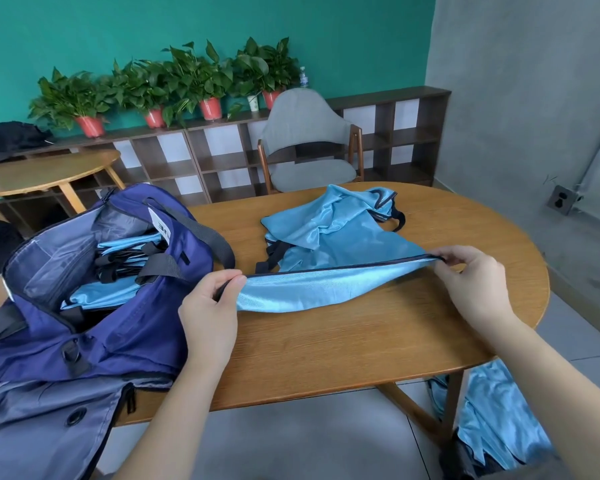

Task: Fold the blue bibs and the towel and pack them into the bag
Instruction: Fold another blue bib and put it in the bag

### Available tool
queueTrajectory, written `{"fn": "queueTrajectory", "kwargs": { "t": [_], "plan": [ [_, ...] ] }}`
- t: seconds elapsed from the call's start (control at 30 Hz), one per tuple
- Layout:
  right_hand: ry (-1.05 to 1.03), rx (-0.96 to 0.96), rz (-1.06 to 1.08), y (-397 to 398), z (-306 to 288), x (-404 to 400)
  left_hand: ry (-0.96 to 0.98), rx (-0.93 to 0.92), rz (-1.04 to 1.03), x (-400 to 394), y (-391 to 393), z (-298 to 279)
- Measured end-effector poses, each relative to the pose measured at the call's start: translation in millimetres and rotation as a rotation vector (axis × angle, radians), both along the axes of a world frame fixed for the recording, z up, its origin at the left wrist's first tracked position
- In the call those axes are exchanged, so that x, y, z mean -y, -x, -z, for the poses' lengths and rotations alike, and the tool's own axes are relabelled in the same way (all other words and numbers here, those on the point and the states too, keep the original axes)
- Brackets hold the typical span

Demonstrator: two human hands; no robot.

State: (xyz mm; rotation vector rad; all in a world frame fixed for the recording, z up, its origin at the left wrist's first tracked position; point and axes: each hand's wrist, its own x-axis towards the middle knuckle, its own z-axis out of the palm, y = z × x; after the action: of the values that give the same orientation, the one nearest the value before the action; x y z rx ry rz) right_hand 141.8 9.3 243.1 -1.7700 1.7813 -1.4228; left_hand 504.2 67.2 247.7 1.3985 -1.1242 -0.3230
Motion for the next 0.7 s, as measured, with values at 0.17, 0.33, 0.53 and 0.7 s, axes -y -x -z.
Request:
{"fn": "queueTrajectory", "kwargs": {
  "t": [0.17,0.33,0.53,0.7],
  "plan": [
    [0.016,0.069,0.010,3.4,-5.1,-3.2,0.011,0.009,0.050,3.1,-7.6,0.9],
    [-0.063,0.049,0.021,13.5,-7.2,-6.6,0.001,0.045,0.058,-3.7,-16.6,0.9],
    [0.012,0.085,0.047,21.0,-12.8,-19.4,0.013,0.107,0.021,-19.2,-26.5,-1.8],
    [-0.096,-0.027,-0.083,34.8,-5.7,-27.8,-0.063,0.163,0.159,-36.5,-29.6,-1.9]
  ]
}}
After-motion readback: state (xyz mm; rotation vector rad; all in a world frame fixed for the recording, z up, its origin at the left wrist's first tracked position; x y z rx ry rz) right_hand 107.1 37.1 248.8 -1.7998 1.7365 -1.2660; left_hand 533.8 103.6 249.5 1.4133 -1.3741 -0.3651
